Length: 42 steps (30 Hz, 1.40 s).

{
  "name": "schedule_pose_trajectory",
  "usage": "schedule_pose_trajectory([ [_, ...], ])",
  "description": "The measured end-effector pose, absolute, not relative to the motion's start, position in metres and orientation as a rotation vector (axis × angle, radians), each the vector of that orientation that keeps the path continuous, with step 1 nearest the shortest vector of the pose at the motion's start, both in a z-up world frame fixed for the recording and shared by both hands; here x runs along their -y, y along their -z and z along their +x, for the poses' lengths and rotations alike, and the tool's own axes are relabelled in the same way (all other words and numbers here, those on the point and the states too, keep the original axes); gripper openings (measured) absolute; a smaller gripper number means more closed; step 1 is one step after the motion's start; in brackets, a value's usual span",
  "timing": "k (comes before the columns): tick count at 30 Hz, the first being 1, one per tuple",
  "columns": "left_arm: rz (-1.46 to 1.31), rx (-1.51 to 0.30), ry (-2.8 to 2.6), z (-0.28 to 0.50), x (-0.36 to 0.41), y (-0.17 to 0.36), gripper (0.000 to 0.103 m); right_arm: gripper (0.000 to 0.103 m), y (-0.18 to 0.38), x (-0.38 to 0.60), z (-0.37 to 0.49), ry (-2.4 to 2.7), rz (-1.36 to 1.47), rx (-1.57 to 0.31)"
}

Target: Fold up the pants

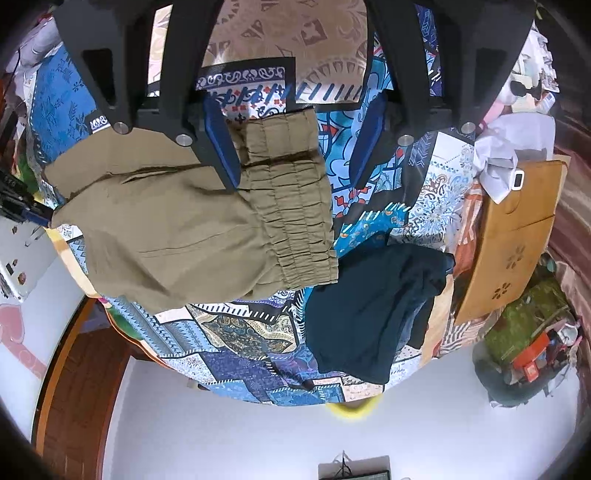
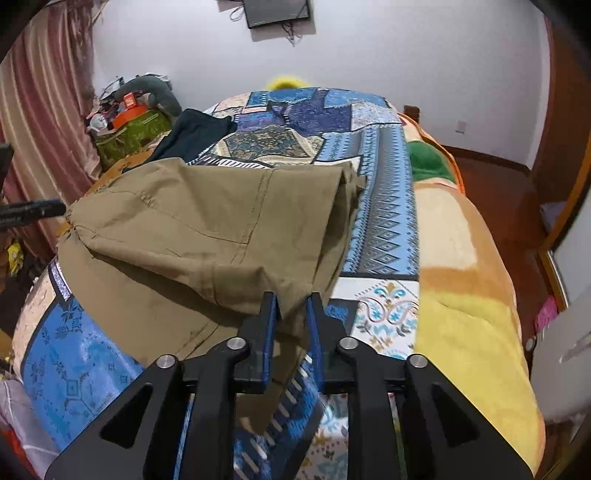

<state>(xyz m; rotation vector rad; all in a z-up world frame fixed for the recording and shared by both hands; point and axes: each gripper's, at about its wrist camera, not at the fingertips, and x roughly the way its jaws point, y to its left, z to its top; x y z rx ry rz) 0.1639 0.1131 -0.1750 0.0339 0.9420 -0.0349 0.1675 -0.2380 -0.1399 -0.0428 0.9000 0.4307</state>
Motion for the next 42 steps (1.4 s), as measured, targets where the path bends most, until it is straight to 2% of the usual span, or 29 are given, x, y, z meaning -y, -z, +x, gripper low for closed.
schedule_pose_trajectory([
  [5,0.083,-0.901,0.032,0.158,-0.102,0.164,0.077,0.041,0.114,0.239,0.152,-0.424,-0.057,-0.849],
  [8,0.123,-0.873,0.052,0.155,-0.091,0.158,0.089,0.051,0.102,0.226,0.144,-0.465,-0.089,-0.824],
  [10,0.131,-0.868,0.073,0.154,-0.084,0.157,0.092,0.052,0.098,0.215,0.140,-0.502,-0.112,-0.808],
  [18,0.189,-0.919,0.150,0.159,-0.054,0.175,0.093,0.053,0.114,0.150,0.150,-0.637,-0.271,-0.824],
  [27,0.298,-0.977,0.195,0.172,-0.026,0.199,0.093,0.053,0.136,0.126,0.164,-0.651,-0.309,-0.855],
  [28,0.307,-0.977,0.201,0.175,-0.023,0.199,0.093,0.051,0.136,0.125,0.167,-0.658,-0.303,-0.855],
  [29,0.317,-0.975,0.209,0.176,-0.020,0.199,0.093,0.041,0.136,0.124,0.168,-0.662,-0.298,-0.856],
  [30,0.326,-0.974,0.218,0.177,-0.017,0.199,0.093,0.027,0.136,0.123,0.169,-0.667,-0.294,-0.860],
  [33,0.370,-0.952,0.233,0.177,-0.009,0.198,0.093,0.010,0.132,0.123,0.169,-0.676,-0.290,-0.852],
  [35,0.393,-0.931,0.238,0.175,-0.004,0.195,0.084,0.009,0.123,0.125,0.165,-0.670,-0.308,-0.814],
  [37,0.408,-0.912,0.252,0.172,-0.001,0.189,0.067,0.007,0.113,0.128,0.162,-0.667,-0.312,-0.783],
  [38,0.414,-0.905,0.253,0.172,0.000,0.187,0.061,0.006,0.106,0.130,0.159,-0.662,-0.315,-0.762],
  [40,0.436,-0.874,0.237,0.168,0.003,0.179,0.041,0.006,0.097,0.134,0.158,-0.654,-0.325,-0.736],
  [42,0.438,-0.853,0.228,0.165,0.003,0.172,0.039,0.006,0.087,0.137,0.154,-0.647,-0.341,-0.710],
])
